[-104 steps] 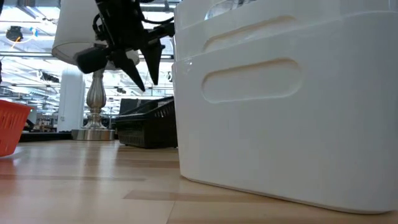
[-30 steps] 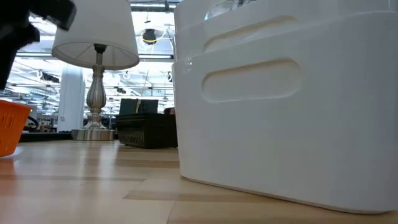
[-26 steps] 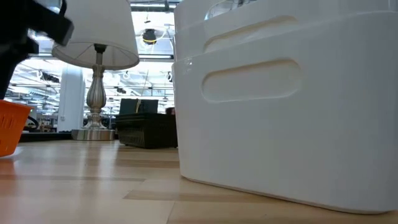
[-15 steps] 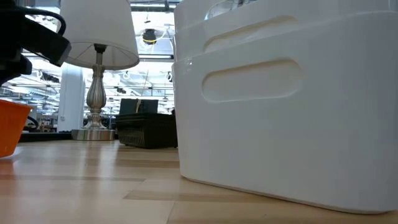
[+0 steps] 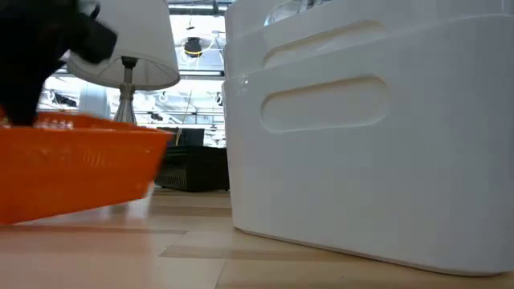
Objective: Stack baskets by color
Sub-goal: Stack the bottom orange bin on the top orange bin
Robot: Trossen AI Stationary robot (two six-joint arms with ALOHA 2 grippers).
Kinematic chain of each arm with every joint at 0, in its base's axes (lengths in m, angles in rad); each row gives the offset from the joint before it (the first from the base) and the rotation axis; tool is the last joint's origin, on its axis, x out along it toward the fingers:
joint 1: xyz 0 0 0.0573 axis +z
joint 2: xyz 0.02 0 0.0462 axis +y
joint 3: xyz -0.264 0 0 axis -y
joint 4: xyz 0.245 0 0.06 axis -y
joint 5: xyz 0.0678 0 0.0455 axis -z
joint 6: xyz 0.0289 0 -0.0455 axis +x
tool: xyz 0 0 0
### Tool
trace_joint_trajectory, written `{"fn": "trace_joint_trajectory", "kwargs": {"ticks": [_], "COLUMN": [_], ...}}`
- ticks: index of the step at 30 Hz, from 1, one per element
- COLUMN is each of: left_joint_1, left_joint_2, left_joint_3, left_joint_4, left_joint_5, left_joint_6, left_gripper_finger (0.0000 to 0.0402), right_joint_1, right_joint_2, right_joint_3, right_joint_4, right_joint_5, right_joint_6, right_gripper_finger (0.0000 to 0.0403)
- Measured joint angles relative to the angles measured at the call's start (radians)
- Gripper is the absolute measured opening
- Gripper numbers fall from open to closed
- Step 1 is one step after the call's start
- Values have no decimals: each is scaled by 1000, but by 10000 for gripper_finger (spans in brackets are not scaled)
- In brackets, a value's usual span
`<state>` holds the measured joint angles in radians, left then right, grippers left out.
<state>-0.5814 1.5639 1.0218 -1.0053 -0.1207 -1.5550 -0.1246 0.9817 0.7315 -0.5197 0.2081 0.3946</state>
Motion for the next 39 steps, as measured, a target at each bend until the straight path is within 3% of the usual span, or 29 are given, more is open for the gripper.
{"fn": "trace_joint_trajectory", "kwargs": {"ticks": [5, 12, 15, 18, 27, 33, 39], "left_joint_1": [24, 109, 203, 315, 606, 777, 902], "left_joint_2": [-99, -261, -285, -285, -205, -99, 39], "left_joint_3": [75, 107, 106, 104, 104, 104, 105], "left_joint_4": [-50, -106, -94, -22, 416, 674, 868], "left_joint_5": [-115, -554, -646, -646, -687, -542, -404], "left_joint_6": [-114, -269, -250, -142, 178, 305, 336], "left_gripper_finger": [0, 0, 0, 0, 0, 0, 0], "right_joint_1": [0, 0, 0, 0, 0, 0, 0], "right_joint_2": [0, 0, 0, 0, 0, 0, 0], "right_joint_3": [0, 0, 0, 0, 0, 0, 0], "right_joint_4": [17, 38, 37, 36, 45, 46, 43], "right_joint_5": [0, 0, 0, 0, 0, 0, 0], "right_joint_6": [-2, -3, -2, -2, -4, -4, -5], "right_gripper_finger": [124, 124, 124, 124, 124, 124, 124]}}
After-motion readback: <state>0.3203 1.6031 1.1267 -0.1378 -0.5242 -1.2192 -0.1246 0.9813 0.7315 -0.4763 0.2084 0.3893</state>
